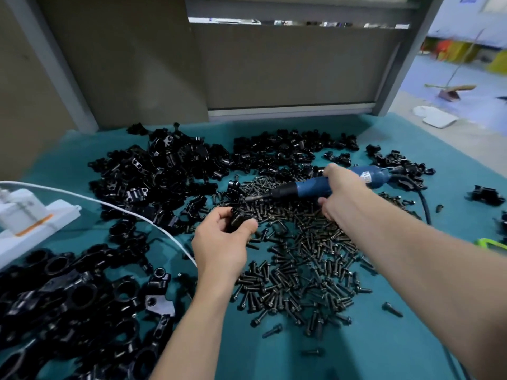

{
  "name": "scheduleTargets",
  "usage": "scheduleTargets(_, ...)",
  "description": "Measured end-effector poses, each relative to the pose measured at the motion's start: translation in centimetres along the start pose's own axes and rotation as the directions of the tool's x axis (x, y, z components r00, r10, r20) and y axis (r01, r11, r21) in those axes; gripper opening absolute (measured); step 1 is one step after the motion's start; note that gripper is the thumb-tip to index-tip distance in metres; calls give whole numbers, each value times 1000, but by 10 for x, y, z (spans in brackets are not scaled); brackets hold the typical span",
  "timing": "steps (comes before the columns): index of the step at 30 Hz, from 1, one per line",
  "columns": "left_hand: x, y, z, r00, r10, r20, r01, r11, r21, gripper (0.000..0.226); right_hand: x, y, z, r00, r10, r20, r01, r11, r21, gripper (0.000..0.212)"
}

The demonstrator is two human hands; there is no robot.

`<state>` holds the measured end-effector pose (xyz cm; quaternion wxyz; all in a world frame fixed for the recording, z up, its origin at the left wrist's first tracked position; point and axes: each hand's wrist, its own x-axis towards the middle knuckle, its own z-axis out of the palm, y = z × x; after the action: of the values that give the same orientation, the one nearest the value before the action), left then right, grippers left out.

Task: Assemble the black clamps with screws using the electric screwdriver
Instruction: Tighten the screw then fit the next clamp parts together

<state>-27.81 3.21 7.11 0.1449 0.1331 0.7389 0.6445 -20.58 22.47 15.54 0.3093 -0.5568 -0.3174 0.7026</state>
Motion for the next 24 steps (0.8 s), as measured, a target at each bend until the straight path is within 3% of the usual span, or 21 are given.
scheduleTargets(1,0,0,0,1000,-11,-5,11,1000,-24,23,4,1,-4,998,-55,-31,56,998,32,40)
scheduleTargets(3,0,0,-1,999,-34,-19,32,996,-83,26,9,-3,-15,982,-187,-23,185,981,-63,54)
scheduleTargets(6,-1,2,0,995,-91,-29,83,975,-204,35,10,-25,-27,929,-301,217,325,942,-85,29)
scheduleTargets(9,-1,4,1,993,-110,-36,96,954,-283,24,5,-63,-28,855,-344,387,371,929,7,14)
scheduleTargets(11,0,5,-1,993,-110,-44,92,949,-300,20,5,-75,-28,845,-311,434,229,945,232,15)
scheduleTargets(13,0,3,0,993,-109,-53,88,952,-294,18,4,-73,-31,835,-264,484,-8,872,489,19)
scheduleTargets(14,0,2,-1,993,-108,-57,87,953,-290,17,5,-68,-31,832,-231,504,-92,839,536,22)
scheduleTargets(19,1,3,0,994,-91,-60,71,959,-274,17,18,-32,-30,891,-13,454,-158,928,338,30)
scheduleTargets(21,1,4,2,995,-84,-51,69,964,-258,17,19,-21,-31,856,23,517,-213,926,311,36)
scheduleTargets(24,-1,4,5,997,-79,-12,74,969,-237,17,23,-8,-36,808,4,590,-276,886,373,65)
